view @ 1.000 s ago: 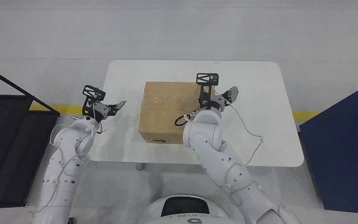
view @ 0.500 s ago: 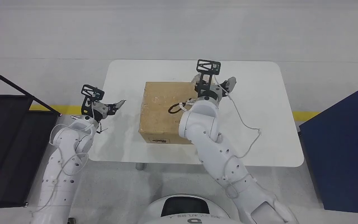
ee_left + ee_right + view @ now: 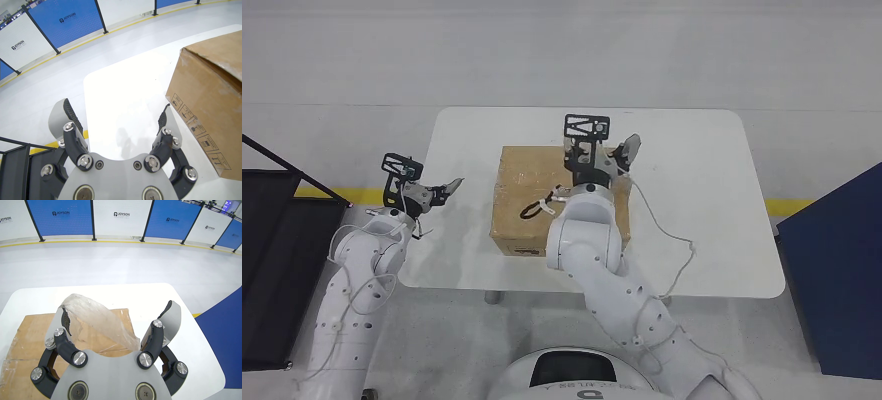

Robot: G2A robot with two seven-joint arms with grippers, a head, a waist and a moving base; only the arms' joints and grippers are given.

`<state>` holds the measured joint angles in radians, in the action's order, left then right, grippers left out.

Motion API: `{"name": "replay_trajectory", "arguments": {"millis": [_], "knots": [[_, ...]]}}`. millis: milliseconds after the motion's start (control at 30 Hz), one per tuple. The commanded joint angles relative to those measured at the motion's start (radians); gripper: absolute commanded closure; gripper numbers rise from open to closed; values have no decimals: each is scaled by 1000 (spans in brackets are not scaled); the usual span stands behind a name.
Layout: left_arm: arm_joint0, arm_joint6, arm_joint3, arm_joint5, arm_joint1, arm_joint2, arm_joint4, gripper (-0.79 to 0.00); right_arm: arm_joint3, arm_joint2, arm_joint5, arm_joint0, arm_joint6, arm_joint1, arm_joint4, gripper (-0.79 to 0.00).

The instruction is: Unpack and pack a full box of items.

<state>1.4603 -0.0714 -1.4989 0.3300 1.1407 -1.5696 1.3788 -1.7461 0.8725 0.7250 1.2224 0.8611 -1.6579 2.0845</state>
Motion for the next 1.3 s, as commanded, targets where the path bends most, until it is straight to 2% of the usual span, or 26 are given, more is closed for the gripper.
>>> {"name": "replay_trajectory", "arguments": {"millis": [0, 100, 200, 400, 533, 700, 833, 900, 967, 1100, 1267], "knots": [[3, 5, -4, 0, 0, -1, -4, -785, 17, -14, -6, -13, 13, -8, 7, -785], [10, 11, -7, 0, -1, -4, -9, -785, 40, -45, -33, -32, 35, -25, -14, -785], [16, 18, -4, 1, -2, -9, -10, -785, 36, -60, -95, -46, 49, -40, -128, -785], [32, 28, -8, 1, -4, -21, -11, -785, 55, -73, -137, -69, 1, -63, -246, -785], [37, 32, -12, 1, -5, -25, -13, -785, 16, -76, -199, -39, -42, -67, -316, -785], [40, 32, -15, -2, -5, -22, -13, -785, -79, -40, -270, 47, -81, -53, -313, -785], [39, 29, -13, -6, -4, -15, -12, -785, -121, 24, -295, 117, -99, -35, -220, -785], [37, 27, -12, -7, -4, -12, -9, -785, -108, 53, -309, 135, -65, -29, -160, -785], [34, 22, -9, -7, -4, -8, -5, -785, -67, 86, -312, 128, -5, -25, -70, -785], [24, 14, -7, -8, -4, 3, 6, -785, 8, 110, -326, 89, 107, -30, 15, -785], [11, 4, -11, -6, -4, 17, 17, -785, 56, 124, -263, 67, 148, -39, 106, -785]]}}
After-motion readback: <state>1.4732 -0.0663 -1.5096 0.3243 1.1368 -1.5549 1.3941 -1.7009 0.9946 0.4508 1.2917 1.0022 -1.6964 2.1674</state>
